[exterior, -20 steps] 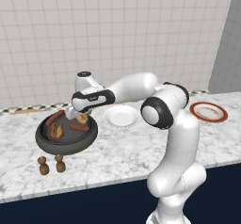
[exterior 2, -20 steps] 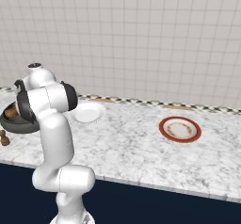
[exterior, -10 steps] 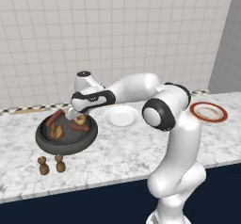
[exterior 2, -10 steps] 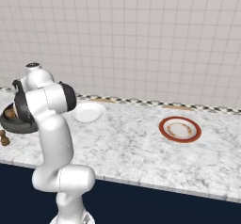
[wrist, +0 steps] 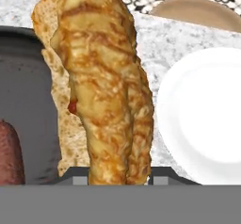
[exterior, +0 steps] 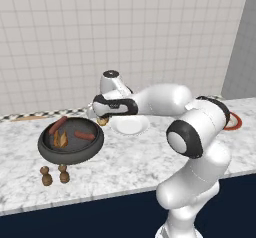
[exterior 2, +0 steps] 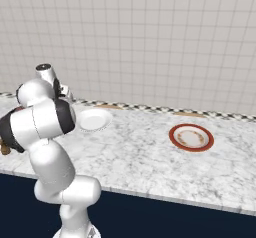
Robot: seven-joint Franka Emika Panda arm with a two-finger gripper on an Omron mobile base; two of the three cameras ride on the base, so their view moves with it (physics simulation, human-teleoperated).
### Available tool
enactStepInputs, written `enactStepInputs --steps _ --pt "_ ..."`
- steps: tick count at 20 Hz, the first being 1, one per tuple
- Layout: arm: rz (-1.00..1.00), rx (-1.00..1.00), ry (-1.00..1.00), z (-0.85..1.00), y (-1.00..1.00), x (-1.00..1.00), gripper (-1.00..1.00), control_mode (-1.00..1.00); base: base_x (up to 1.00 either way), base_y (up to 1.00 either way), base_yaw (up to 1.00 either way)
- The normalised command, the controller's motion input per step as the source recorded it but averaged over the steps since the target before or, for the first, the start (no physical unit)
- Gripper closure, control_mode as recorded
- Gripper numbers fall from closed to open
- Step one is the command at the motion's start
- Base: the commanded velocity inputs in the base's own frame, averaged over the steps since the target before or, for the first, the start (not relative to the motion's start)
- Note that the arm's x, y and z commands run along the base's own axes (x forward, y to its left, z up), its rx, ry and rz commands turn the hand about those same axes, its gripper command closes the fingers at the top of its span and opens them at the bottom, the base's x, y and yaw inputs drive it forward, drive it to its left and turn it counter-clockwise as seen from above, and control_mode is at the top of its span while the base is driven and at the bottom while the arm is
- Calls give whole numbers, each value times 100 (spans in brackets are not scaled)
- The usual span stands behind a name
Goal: Place one bun and one sausage from the bowl on each plate.
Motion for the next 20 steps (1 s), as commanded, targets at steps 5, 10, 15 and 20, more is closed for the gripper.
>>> enactStepInputs --steps 5,10,15,20 --pt "-29 10 3 0 -100 25 100 -100 0 0 0" --pt "-26 1 6 -23 -90 48 100 -100 0 0 0" --pt "-1 0 0 -53 12 29 100 -100 0 0 0" --pt "0 1 0 -17 -3 5 100 -100 0 0 0"
